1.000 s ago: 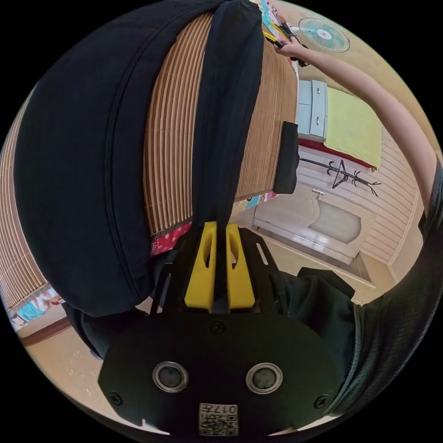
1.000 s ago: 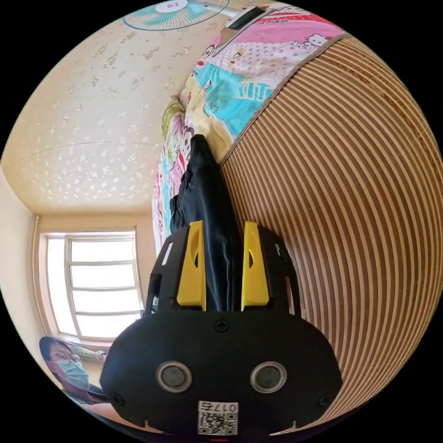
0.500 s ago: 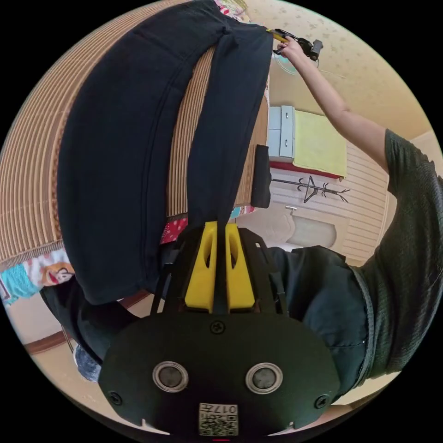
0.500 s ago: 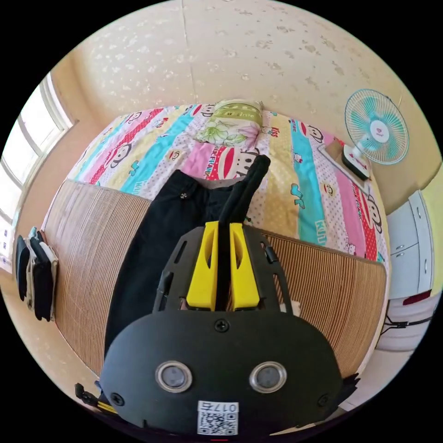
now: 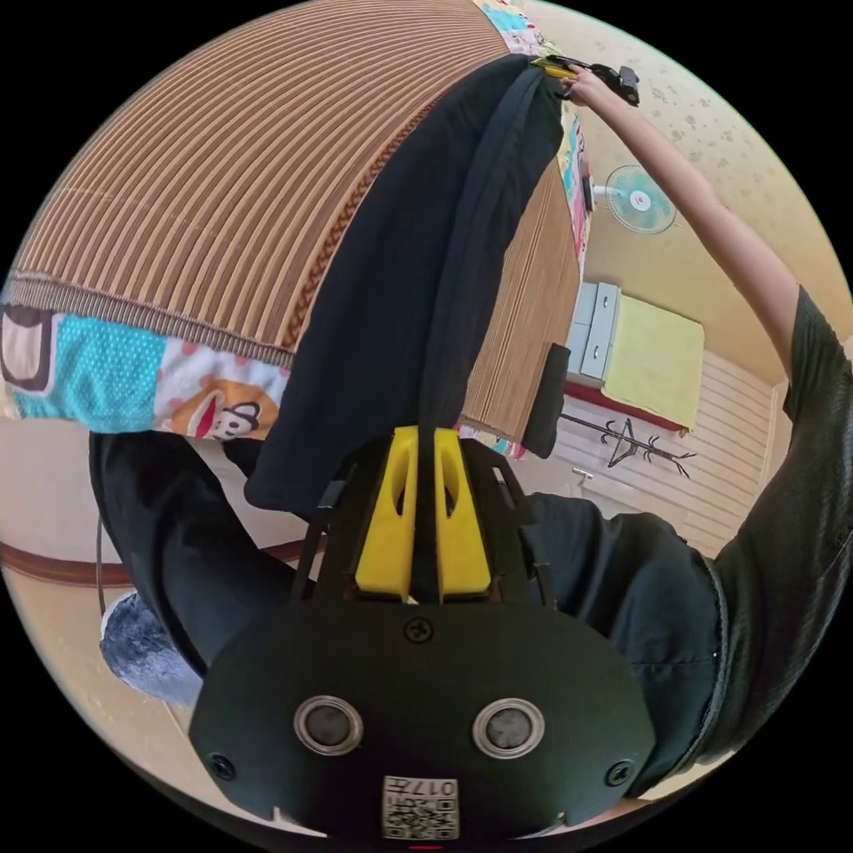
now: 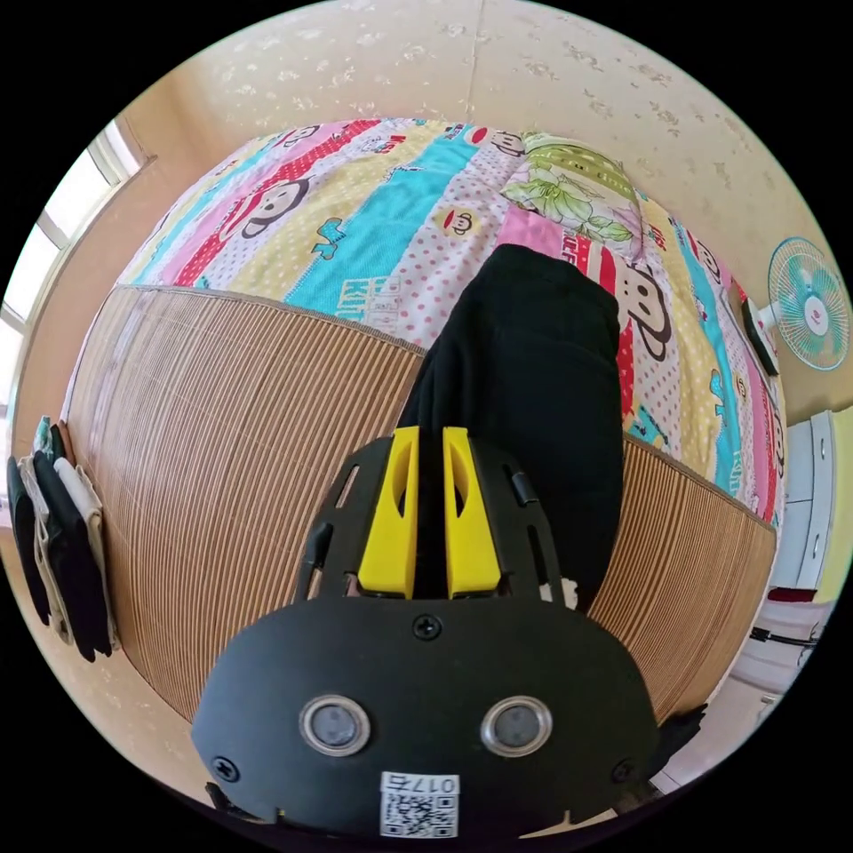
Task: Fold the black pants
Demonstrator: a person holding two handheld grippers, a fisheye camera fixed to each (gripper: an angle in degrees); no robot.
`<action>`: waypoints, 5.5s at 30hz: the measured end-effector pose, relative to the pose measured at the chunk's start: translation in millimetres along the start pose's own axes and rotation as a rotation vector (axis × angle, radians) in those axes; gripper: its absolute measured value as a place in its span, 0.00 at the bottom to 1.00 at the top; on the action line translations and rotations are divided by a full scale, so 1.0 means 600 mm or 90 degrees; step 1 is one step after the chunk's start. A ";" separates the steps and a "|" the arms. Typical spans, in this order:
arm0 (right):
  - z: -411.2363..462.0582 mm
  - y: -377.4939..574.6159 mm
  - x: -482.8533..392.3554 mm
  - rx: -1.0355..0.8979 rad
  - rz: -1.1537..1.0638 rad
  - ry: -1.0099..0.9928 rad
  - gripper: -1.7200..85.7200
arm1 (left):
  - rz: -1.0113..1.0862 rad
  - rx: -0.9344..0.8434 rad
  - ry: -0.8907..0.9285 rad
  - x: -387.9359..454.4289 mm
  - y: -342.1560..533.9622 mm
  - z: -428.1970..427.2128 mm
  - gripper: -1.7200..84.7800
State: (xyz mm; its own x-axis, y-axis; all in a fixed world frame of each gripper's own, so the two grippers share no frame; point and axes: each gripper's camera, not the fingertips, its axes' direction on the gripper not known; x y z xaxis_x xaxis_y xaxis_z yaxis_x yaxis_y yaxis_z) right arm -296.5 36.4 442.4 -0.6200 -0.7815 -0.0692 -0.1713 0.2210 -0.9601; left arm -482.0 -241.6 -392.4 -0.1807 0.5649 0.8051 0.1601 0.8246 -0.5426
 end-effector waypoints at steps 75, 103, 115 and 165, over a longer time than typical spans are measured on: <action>0.205 0.683 0.427 -0.096 0.206 -0.769 0.19 | 0.167 -0.037 0.011 0.189 -0.684 0.074 0.20; -0.578 0.816 0.206 0.322 -0.153 -0.921 0.03 | 0.771 -0.103 0.345 0.727 -0.214 -0.418 0.08; -0.499 0.600 0.210 0.203 0.000 -0.633 0.03 | 0.518 0.037 0.093 0.683 -0.500 -0.400 0.08; -0.105 0.999 0.190 -0.183 0.433 -0.755 0.14 | 0.213 -0.352 -0.057 -0.171 -0.619 -0.038 0.15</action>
State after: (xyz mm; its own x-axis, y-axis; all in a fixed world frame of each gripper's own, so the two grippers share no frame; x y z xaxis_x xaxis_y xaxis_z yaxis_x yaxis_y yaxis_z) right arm -517.7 116.6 -123.8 0.3401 -0.4646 -0.8176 -0.3413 0.7492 -0.5677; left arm -501.0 -606.4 -267.9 -0.1111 0.8086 0.5777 0.6936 0.4794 -0.5376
